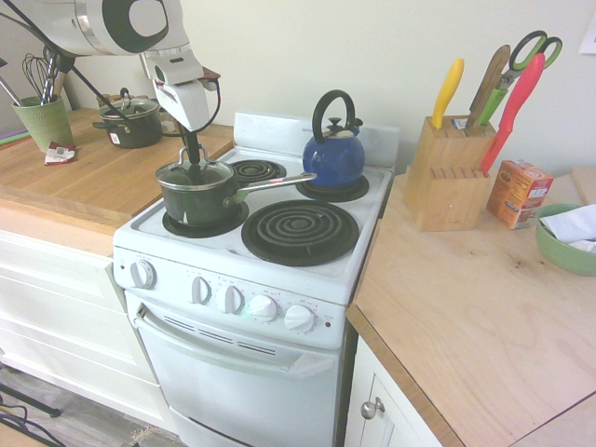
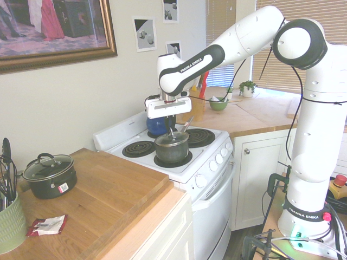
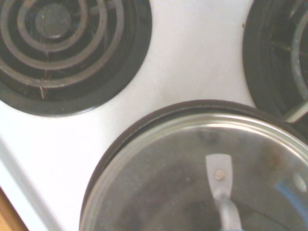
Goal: Cover the lid of the pot
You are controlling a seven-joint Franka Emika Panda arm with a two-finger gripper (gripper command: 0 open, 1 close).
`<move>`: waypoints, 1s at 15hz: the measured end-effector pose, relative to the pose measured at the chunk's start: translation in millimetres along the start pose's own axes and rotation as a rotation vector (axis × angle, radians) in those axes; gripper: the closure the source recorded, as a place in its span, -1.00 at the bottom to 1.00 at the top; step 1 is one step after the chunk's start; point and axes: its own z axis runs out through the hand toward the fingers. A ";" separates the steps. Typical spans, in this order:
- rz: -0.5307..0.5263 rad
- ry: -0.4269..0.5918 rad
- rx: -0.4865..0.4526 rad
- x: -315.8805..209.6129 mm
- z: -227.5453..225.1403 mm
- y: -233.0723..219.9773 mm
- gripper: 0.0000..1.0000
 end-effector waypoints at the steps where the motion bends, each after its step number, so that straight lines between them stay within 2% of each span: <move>1: 0.001 0.002 0.016 0.2 -8.8 1.1 1.00; 4: 0.008 0.006 0.041 0.8 -25.5 4.5 1.00; 10: 0.014 0.001 0.018 -7.2 4.9 -0.3 1.00; 15: 0.027 0.006 0.052 -4.6 -0.7 -4.2 1.00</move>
